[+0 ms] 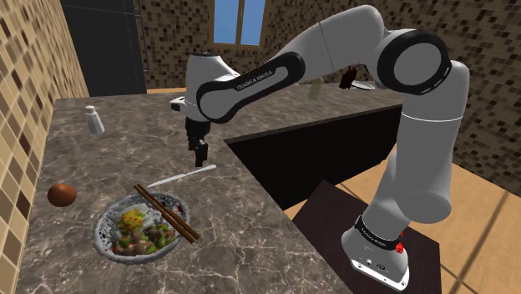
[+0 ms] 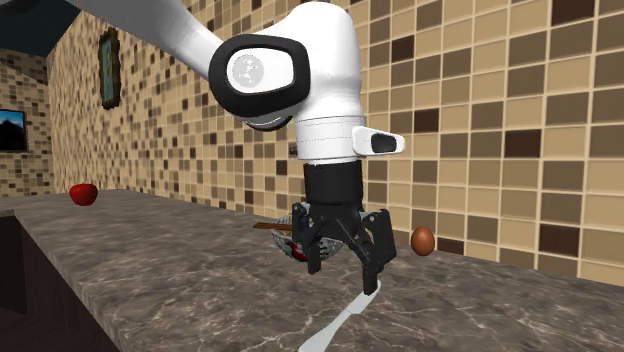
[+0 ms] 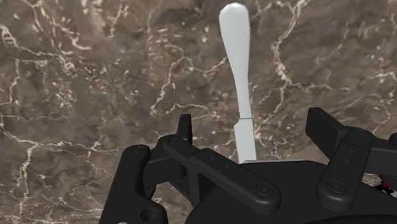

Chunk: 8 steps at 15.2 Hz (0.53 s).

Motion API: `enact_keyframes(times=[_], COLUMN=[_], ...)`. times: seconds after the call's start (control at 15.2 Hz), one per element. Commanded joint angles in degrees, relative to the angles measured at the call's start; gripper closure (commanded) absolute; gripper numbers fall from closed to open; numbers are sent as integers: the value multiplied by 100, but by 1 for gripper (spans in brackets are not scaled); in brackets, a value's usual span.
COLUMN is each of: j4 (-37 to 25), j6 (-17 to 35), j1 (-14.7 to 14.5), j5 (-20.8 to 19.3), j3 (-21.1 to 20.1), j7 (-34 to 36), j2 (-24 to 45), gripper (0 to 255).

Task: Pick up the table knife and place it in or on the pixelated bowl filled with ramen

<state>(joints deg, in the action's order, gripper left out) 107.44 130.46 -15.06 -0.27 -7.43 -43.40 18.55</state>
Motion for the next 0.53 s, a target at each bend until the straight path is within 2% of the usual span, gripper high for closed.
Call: enact_keyframes(times=[0.0, 0.13, 0.46], j4=[-284, -499, -463], j6=[56, 101, 381], j1=[-98, -175, -202], j5=[-100, -185, -229], j3=[-98, -167, -145], j7=[-230, -404, -376], j2=[307, 548, 794], gripper=[0, 0, 0])
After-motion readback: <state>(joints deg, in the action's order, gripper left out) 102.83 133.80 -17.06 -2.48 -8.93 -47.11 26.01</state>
